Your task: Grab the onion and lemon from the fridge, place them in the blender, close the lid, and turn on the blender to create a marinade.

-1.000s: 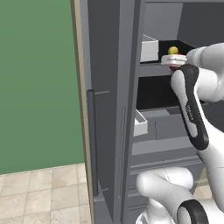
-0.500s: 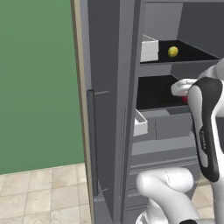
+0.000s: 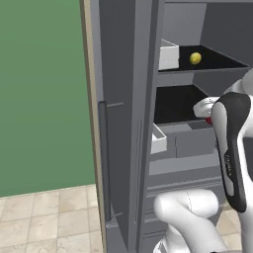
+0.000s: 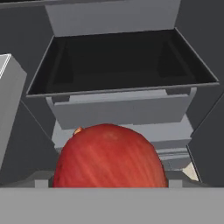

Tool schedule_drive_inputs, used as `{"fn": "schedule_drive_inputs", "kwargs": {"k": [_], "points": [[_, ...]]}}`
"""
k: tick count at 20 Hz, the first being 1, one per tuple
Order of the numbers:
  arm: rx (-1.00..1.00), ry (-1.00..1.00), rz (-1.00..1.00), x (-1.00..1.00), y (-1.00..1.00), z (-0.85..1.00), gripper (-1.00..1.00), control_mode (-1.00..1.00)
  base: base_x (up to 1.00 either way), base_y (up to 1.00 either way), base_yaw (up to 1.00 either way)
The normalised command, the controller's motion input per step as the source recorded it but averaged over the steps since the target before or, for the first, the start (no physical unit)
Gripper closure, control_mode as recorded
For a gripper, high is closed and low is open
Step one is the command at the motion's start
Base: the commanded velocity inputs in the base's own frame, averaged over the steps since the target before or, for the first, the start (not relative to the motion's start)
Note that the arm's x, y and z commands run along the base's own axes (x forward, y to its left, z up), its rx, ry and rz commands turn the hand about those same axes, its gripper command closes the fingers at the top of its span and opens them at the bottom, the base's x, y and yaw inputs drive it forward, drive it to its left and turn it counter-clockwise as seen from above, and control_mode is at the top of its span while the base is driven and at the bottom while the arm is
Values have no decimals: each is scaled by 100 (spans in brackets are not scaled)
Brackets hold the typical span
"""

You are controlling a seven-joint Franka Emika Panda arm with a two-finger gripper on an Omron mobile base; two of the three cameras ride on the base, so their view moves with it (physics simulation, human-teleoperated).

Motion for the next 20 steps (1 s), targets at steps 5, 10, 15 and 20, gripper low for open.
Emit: {"fn": "schedule_drive_inputs", "kwargs": {"k": [5, 10, 15, 20], "points": [[0, 1, 1, -11, 0, -1, 100, 100, -63, 2, 2], [0, 0, 0, 0, 0, 0, 100, 100, -100, 7, -22], [0, 0, 0, 0, 0, 0, 100, 100, -90, 0, -68], [0, 0, 0, 0, 0, 0, 100, 100, -40, 0, -84]]}}
